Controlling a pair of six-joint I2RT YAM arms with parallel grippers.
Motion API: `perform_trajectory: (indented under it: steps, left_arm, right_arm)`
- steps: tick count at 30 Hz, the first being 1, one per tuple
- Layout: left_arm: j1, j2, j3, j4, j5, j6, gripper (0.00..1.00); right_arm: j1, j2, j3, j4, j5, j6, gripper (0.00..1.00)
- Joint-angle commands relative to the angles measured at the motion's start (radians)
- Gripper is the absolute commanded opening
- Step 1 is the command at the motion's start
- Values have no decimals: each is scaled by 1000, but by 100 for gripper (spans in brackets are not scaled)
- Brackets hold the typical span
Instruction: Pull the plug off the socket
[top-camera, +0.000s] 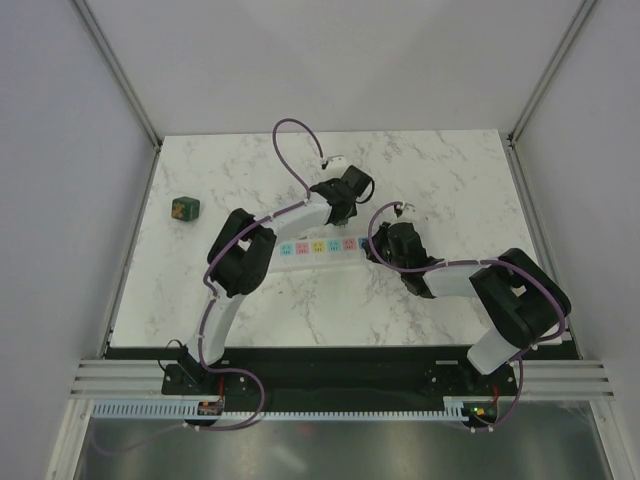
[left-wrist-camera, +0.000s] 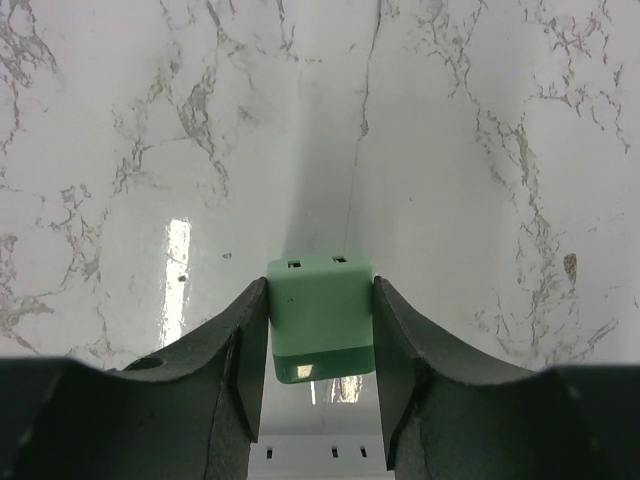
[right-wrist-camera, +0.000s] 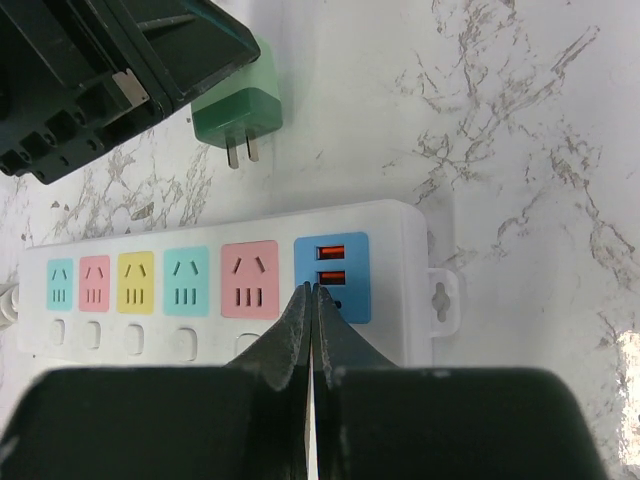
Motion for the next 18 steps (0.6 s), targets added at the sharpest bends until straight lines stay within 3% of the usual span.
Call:
perform_trajectory:
  steps: [1,8,15,18]
  left_arm:
    - [23,-50,-4,33,-40,34,2]
    - [153,-289,-200,26,67,86,2]
    - [393,-625,-545,-39,75,54,2]
    - [517,-747,-640,-97,75,-33,2]
  right_arm:
    - [6,39,-20,-128,-9,-14,0]
    - [8,41,-17,-125,-15,-20,0]
    - [8,53,-14,-116,-24,-17,0]
    - [6,56,-13,-113,-29,-18,0]
